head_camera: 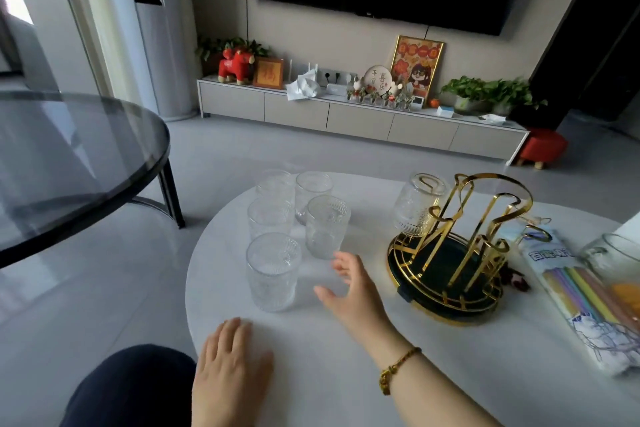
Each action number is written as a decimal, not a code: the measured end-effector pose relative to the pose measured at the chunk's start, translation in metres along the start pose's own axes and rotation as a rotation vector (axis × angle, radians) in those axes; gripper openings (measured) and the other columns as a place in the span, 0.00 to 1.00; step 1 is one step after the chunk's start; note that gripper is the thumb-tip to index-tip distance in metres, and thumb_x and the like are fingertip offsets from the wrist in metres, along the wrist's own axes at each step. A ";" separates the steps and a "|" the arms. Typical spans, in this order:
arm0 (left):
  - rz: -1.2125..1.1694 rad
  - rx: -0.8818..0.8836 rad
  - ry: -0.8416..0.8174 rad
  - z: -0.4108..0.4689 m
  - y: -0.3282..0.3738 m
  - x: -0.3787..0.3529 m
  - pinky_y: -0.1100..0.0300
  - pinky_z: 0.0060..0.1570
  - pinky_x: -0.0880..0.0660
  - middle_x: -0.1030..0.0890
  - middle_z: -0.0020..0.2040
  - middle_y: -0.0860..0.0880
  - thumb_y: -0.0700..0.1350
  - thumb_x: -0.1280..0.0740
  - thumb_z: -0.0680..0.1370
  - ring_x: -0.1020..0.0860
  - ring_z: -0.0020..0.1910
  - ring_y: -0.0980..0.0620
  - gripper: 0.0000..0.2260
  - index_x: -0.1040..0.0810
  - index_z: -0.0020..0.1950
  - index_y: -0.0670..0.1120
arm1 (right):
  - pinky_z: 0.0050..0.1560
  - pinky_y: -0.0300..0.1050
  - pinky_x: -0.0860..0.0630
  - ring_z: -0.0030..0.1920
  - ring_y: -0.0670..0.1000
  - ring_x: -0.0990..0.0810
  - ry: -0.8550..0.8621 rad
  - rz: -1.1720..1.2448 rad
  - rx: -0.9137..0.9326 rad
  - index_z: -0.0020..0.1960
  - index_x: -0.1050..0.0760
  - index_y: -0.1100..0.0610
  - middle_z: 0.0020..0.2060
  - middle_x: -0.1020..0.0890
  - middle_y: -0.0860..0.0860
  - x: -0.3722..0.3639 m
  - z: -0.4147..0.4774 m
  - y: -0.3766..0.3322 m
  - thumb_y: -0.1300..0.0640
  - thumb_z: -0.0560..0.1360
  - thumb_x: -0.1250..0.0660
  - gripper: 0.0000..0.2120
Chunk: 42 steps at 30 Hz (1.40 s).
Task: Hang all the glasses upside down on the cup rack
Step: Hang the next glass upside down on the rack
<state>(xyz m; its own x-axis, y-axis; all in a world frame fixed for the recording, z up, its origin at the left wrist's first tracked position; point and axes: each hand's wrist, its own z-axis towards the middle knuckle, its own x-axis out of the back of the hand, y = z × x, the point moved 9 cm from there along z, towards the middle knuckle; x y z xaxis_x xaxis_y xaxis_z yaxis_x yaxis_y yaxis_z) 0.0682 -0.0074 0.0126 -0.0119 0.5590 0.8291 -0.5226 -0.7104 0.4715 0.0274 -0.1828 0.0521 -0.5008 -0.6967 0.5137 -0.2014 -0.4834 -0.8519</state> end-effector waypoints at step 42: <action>0.039 -0.349 -0.343 0.030 0.096 -0.050 0.66 0.44 0.28 0.14 0.42 0.52 0.55 0.45 0.66 0.17 0.41 0.57 0.19 0.17 0.40 0.48 | 0.55 0.39 0.34 0.56 0.44 0.31 0.114 -0.243 0.154 0.48 0.39 0.34 0.51 0.30 0.38 0.205 -0.013 -0.086 0.45 0.54 0.26 0.29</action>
<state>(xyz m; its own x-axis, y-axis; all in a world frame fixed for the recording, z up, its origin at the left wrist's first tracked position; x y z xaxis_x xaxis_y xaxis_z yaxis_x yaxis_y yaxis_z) 0.0438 -0.1164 0.0251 0.2139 0.3202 0.9229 -0.7828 -0.5090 0.3580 -0.0688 -0.2769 0.2290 -0.5467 -0.4911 0.6782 -0.2016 -0.7090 -0.6758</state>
